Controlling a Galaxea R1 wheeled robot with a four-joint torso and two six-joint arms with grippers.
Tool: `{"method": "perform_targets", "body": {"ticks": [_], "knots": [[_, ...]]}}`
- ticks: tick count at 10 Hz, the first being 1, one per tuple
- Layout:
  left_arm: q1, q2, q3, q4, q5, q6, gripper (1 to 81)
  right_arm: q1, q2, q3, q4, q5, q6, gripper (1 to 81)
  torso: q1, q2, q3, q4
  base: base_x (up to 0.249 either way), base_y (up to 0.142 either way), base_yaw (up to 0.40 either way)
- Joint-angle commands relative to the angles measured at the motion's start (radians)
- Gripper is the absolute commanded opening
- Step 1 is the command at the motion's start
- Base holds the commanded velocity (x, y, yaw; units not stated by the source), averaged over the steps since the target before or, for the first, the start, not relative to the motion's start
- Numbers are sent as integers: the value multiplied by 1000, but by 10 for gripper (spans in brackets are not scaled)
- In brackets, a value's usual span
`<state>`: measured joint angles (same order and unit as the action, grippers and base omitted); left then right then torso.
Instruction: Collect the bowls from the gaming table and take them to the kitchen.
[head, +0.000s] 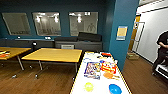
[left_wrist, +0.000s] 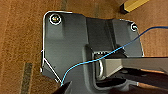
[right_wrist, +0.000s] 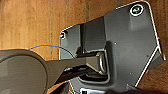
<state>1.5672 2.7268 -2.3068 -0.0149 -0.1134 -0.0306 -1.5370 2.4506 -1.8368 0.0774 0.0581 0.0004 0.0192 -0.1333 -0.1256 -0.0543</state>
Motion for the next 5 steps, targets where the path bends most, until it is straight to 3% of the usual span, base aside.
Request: {"method": "perform_targets", "body": {"ticks": [1,3,5], "knots": [[-37,-8,9,1,49,-3,811,60,-155,163,-7,8,6,811,0,0,0,0,0,0,0],[-37,-8,9,1,49,-3,811,73,-281,301,1,91,13,811,0,0,0,0,0,0,0],[-37,-7,7,-4,49,-3,811,103,-391,427,1,111,12,811,0,0,0,0,0,0,0]]}}
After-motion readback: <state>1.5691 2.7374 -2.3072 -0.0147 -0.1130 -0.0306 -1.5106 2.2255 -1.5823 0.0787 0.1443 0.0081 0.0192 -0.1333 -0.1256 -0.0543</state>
